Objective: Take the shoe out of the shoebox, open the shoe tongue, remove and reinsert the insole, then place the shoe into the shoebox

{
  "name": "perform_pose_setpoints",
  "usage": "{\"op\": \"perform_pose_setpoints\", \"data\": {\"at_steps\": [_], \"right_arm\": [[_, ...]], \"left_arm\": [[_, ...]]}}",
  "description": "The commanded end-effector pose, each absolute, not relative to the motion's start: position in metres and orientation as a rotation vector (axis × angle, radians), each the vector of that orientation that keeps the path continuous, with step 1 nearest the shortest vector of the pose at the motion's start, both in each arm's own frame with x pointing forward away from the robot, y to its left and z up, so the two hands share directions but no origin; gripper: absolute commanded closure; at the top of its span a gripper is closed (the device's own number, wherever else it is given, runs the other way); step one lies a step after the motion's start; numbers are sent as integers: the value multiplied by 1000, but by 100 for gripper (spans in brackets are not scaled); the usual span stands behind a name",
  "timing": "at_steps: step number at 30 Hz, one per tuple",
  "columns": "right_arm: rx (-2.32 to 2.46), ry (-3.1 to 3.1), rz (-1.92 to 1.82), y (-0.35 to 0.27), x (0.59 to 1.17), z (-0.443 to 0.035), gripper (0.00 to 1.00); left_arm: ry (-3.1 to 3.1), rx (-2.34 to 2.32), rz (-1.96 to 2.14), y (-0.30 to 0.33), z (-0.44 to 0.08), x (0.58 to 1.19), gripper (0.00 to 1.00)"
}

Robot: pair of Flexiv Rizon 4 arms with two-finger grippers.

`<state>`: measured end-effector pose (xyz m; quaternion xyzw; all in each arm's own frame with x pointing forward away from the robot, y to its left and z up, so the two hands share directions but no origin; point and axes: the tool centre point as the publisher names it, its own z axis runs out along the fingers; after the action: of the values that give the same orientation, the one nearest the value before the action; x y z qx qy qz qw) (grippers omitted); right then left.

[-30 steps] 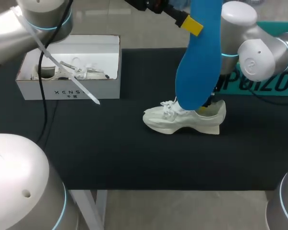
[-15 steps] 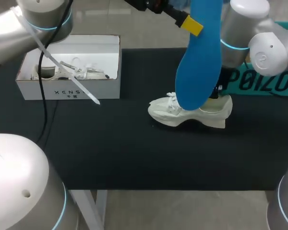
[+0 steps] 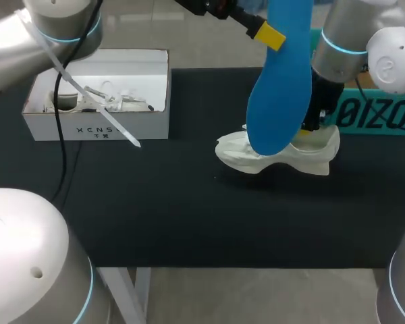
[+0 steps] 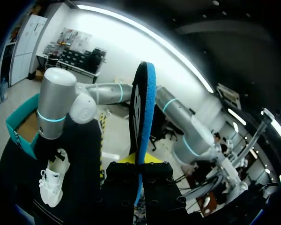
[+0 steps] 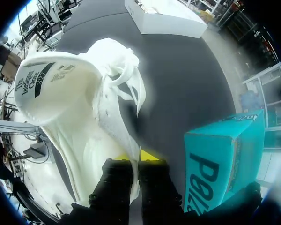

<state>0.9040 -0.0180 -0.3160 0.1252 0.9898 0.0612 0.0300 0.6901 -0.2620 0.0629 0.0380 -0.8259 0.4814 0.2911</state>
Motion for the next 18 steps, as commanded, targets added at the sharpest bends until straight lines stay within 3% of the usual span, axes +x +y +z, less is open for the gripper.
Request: {"op": "perform_pose_setpoints", "data": {"at_steps": [1, 4, 13, 18], "right_arm": [[387, 3050, 188, -18, 904, -315, 100], [387, 3050, 188, -18, 904, -315, 100], [1521, 2661, 332, -33, 865, -323, 100], [1902, 2280, 324, -51, 843, -330, 100]], "left_arm": [[-2203, 103, 1283, -262, 62, 690, 100], [-2203, 103, 1283, -262, 62, 690, 100], [-2203, 103, 1283, -262, 62, 690, 100], [-2203, 103, 1283, -262, 62, 690, 100]]}}
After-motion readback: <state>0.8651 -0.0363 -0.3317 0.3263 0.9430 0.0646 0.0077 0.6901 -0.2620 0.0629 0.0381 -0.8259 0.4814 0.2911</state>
